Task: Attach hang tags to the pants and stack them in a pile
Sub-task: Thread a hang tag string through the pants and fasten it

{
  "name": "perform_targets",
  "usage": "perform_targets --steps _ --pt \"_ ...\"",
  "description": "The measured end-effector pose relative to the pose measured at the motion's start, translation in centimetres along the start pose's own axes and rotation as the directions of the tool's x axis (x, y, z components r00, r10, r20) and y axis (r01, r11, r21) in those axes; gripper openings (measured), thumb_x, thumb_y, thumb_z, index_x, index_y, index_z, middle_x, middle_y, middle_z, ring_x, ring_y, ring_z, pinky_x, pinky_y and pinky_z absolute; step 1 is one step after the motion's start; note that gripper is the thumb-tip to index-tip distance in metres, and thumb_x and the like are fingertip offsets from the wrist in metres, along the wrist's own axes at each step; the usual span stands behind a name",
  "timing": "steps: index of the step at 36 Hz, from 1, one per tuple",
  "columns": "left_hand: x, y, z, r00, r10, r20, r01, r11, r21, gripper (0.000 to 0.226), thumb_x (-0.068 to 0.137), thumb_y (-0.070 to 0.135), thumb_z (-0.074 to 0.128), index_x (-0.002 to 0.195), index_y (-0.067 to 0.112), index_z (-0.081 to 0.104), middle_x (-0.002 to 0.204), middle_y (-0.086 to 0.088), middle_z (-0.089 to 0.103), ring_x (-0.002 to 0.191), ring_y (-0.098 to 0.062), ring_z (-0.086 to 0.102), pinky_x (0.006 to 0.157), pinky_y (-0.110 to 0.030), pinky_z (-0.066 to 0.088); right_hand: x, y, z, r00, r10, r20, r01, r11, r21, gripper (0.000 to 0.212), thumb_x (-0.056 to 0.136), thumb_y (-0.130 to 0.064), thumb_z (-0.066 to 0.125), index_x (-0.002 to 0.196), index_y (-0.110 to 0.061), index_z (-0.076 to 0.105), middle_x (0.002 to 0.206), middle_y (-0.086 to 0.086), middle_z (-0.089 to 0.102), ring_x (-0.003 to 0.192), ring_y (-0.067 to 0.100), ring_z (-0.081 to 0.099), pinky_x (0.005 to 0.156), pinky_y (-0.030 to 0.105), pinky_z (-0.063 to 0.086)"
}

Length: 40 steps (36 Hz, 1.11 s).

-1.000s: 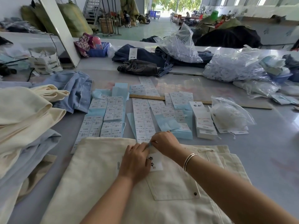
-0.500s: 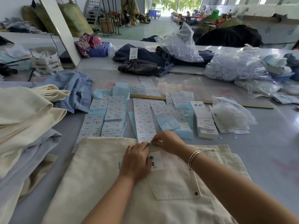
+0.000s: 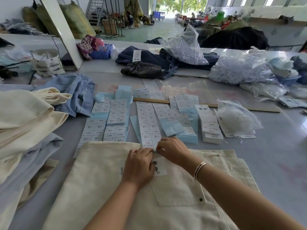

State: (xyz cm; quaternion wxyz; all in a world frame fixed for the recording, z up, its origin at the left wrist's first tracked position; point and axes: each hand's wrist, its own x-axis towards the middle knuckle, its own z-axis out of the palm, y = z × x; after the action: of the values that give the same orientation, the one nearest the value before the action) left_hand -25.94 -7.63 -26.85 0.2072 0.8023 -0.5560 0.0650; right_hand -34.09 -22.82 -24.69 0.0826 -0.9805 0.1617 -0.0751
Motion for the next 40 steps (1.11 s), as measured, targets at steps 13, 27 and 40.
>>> perform_targets --steps 13,27,40 --pt "0.0 -0.1 0.1 0.998 0.058 -0.035 -0.057 0.997 0.053 0.03 0.065 0.022 0.041 0.073 0.015 0.069 0.078 0.005 0.069 0.071 -0.021 0.064 0.068 -0.031 0.031 1.8 -0.9 -0.9 0.92 0.357 0.159 -0.386 0.893 0.23 0.02 0.085 -0.021 0.059 0.095 -0.014 0.075 0.093 0.006 0.071 0.086 0.023 0.064 0.07 0.03 0.051" --pt "0.0 -0.1 0.2 0.998 0.054 -0.017 -0.053 0.997 0.046 0.028 0.068 0.022 0.042 0.076 0.017 0.068 0.085 0.004 0.07 0.074 -0.021 0.064 0.07 -0.032 0.032 1.6 -0.5 0.3 0.901 0.415 0.123 -0.432 0.841 0.327 0.02 0.086 -0.023 0.061 0.088 -0.009 0.075 0.089 0.006 0.072 0.083 0.019 0.064 0.071 0.031 0.051" --pt "0.1 -0.1 0.2 0.995 0.081 -0.049 -0.08 0.996 0.032 0.028 0.068 0.023 0.041 0.075 0.017 0.068 0.084 0.004 0.07 0.072 -0.021 0.064 0.069 -0.032 0.031 0.5 -0.6 -1.2 0.984 0.081 0.159 -0.104 0.985 0.138 0.024 0.092 -0.032 0.057 0.106 -0.019 0.073 0.108 -0.001 0.066 0.096 0.019 0.062 0.085 0.034 0.05"
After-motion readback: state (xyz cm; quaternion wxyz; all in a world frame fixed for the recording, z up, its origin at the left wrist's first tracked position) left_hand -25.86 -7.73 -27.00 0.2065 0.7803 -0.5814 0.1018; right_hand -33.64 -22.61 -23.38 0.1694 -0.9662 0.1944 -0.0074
